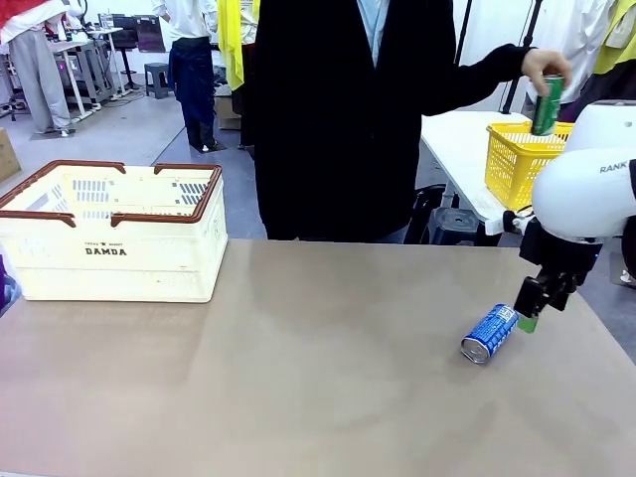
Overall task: Place the drinks into the Shopping basket.
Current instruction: Pick up one drink and place it into the Shopping basket.
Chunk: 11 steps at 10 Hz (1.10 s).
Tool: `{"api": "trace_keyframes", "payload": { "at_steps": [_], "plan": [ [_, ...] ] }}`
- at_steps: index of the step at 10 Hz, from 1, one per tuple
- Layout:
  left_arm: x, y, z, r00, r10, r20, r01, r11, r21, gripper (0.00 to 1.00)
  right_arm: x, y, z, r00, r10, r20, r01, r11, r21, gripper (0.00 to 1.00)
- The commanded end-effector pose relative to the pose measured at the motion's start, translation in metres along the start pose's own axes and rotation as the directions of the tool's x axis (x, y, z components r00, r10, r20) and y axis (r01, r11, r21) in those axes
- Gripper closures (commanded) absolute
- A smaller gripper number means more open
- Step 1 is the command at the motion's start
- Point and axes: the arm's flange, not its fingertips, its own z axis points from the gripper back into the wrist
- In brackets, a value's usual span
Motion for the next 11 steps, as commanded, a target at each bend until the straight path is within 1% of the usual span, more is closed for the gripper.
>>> {"api": "trace_keyframes", "payload": {
  "at_steps": [1,2,3,4,5,6,7,8,9,10,11],
  "plan": [
    [0.000,0.000,0.003,1.000,0.002,-0.008,-0.002,1.000,-0.005,0.00,-0.018,-0.007,0.008,0.718,0.695,-0.029,-0.694,0.711,-0.113,0.00],
    [0.000,0.000,0.003,1.000,0.002,-0.008,-0.002,1.000,-0.005,0.00,-0.028,-0.002,0.011,0.492,0.869,0.059,-0.852,0.494,-0.174,0.00],
    [0.000,0.000,0.003,1.000,0.002,-0.008,-0.002,1.000,-0.005,0.00,-0.036,0.001,0.011,0.187,0.972,0.144,-0.942,0.219,-0.254,0.00],
    [0.000,0.000,0.003,1.000,0.002,-0.008,-0.002,1.000,-0.005,0.00,-0.041,-0.003,0.014,0.032,0.962,0.272,-0.956,0.109,-0.272,0.00],
    [0.000,0.000,0.003,1.000,0.002,-0.008,-0.002,1.000,-0.005,0.00,-0.043,-0.013,0.019,0.031,0.893,0.449,-0.968,0.139,-0.210,0.00],
    [0.000,0.000,0.003,1.000,0.002,-0.008,-0.002,1.000,-0.005,0.00,-0.043,-0.021,0.020,0.050,0.840,0.540,-0.972,0.164,-0.166,0.00],
    [0.000,0.000,0.003,1.000,0.002,-0.008,-0.002,1.000,-0.005,0.00,-0.043,-0.024,0.021,0.048,0.808,0.587,-0.966,0.186,-0.177,0.00],
    [0.000,0.000,0.003,1.000,0.002,-0.008,-0.002,1.000,-0.005,0.00,-0.035,-0.018,0.021,0.273,0.763,0.586,-0.907,0.407,-0.107,0.00],
    [0.000,0.000,0.003,1.000,0.002,-0.008,-0.002,1.000,-0.005,0.00,-0.026,-0.023,0.040,0.489,0.834,0.256,-0.807,0.544,-0.230,0.00],
    [0.000,0.000,0.003,1.000,0.002,-0.008,-0.002,1.000,-0.005,0.00,-0.029,-0.022,0.035,0.386,0.840,0.381,-0.840,0.490,-0.231,0.00],
    [0.000,0.000,0.003,1.000,0.002,-0.008,-0.002,1.000,-0.005,0.00,-0.018,-0.019,0.024,0.345,0.873,0.345,-0.865,0.438,-0.246,0.00]
  ]
}}
